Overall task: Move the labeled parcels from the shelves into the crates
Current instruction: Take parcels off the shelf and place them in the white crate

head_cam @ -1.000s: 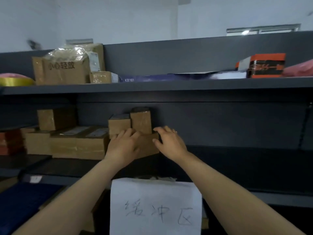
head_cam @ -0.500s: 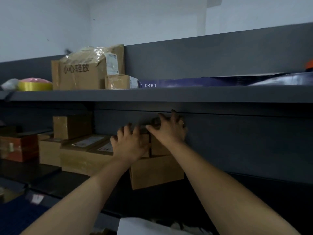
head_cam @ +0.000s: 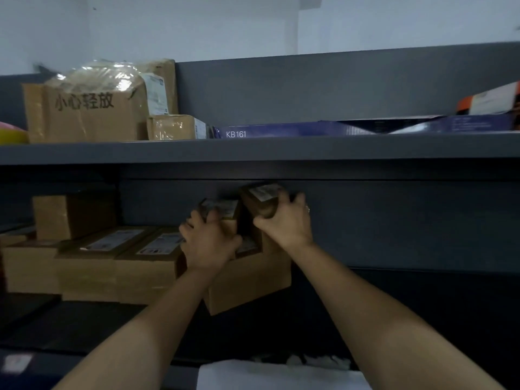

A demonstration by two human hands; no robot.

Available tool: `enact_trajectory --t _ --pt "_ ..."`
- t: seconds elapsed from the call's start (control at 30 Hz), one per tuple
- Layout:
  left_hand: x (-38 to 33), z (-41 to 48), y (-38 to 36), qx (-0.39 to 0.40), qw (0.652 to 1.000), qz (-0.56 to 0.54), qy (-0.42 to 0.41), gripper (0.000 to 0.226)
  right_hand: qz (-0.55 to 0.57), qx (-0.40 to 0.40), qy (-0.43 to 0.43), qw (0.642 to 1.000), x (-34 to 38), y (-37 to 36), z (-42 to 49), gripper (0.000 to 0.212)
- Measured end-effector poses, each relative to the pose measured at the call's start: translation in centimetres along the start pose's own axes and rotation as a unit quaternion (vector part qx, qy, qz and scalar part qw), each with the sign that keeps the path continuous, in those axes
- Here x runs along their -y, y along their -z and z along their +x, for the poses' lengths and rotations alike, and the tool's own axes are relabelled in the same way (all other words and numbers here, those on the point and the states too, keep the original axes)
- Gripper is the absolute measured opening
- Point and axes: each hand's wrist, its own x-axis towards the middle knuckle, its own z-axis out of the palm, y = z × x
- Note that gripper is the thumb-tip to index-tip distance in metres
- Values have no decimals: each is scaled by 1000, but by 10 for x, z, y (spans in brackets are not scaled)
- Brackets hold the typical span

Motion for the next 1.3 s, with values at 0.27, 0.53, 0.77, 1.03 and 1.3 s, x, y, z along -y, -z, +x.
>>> enact_trajectory --t 0.27,0.53,0.77,1.03,1.3 --pt "-60 -60 -37 -21 982 -74 -174 79 -65 -125 -48 989 -84 61 -85 86" --pt "-109 -142 -94 54 955 -144 -254 76 -143 -161 -122 969 -159 119 -169 85" --pt "-150 -193 -117 57 921 -232 -308 78 -146 -207 -151 956 -194 166 -218 86" --pt "-238 -281 -117 104 864 -398 -290 105 -179 -314 -160 919 -237 258 -296 86" --pt "-341 -420 -113 257 800 -428 -333 91 -227 -322 -262 881 -298 378 -424 96"
